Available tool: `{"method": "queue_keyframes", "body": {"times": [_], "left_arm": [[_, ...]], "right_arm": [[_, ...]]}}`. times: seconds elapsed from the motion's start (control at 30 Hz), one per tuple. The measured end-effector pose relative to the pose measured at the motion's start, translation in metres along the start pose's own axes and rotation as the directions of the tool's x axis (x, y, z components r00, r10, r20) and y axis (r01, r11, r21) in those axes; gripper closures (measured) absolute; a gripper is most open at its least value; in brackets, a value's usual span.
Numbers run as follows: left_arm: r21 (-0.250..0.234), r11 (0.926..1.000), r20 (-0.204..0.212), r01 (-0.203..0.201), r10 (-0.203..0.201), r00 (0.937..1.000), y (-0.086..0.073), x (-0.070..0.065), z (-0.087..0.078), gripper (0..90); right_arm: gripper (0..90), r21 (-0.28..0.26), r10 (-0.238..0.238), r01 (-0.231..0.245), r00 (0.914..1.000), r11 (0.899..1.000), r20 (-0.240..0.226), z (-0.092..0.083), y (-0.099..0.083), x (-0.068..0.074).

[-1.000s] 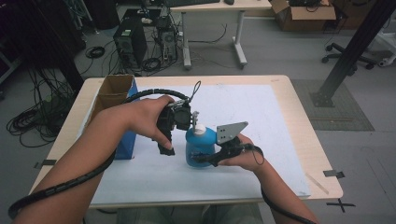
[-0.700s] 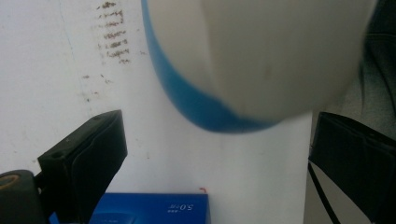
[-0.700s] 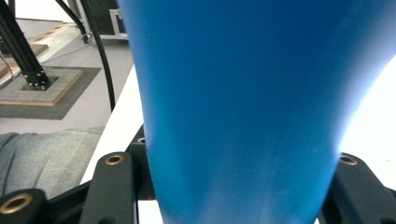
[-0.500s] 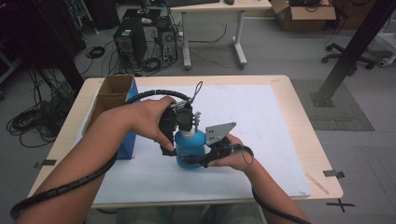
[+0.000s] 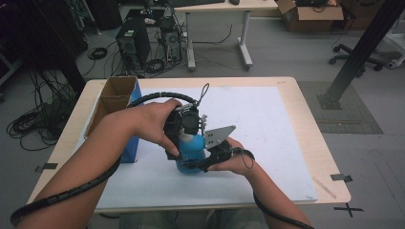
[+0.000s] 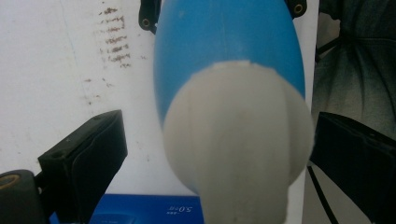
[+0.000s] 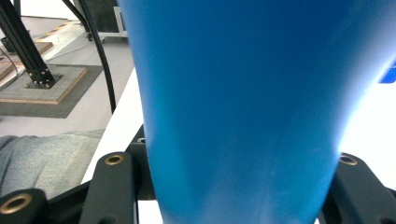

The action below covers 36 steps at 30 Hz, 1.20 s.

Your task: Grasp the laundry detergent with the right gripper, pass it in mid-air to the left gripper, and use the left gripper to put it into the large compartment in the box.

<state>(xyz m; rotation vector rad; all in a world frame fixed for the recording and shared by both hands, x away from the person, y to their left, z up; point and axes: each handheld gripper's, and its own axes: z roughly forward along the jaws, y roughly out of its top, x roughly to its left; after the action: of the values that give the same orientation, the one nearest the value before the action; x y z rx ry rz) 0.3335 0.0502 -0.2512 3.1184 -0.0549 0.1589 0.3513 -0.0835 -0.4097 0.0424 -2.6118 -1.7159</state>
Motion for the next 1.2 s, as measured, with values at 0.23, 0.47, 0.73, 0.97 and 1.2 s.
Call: {"method": "queue_keyframes", "body": {"times": [0.23, 0.47, 0.73, 0.97, 1.2], "left_arm": [[0.001, 1.0, -0.004, -0.001, 0.001, 1.0, 0.003, -0.002, 0.001, 4.3], [-0.002, 1.0, -0.002, -0.003, 0.003, 1.0, 0.004, -0.002, 0.002, 4.2], [0.008, 0.9999, 0.001, 0.007, -0.007, 1.0, 0.004, -0.003, 0.006, 4.4], [0.011, 0.9999, -0.01, 0.008, -0.008, 0.9999, 0.004, -0.004, 0.008, 4.8], [0.011, 0.9999, -0.022, 0.005, -0.004, 0.9998, 0.005, -0.003, 0.008, 6.8]], "right_arm": [[44.3, -0.002, -0.007, 0.007, 1.0, 1.0, -0.004, 0.005, 0.004, -0.001], [44.3, 0.001, -0.009, 0.009, 0.9999, 1.0, -0.013, 0.01, 0.009, 0.0], [44.3, 0.005, -0.016, 0.016, 0.9998, 1.0, -0.015, 0.012, 0.01, 0.0], [44.2, 0.009, -0.02, 0.02, 0.9998, 1.0, -0.01, 0.012, 0.012, 0.0], [44.2, 0.01, -0.013, 0.014, 0.9998, 1.0, -0.014, 0.012, 0.014, 0.001]]}}
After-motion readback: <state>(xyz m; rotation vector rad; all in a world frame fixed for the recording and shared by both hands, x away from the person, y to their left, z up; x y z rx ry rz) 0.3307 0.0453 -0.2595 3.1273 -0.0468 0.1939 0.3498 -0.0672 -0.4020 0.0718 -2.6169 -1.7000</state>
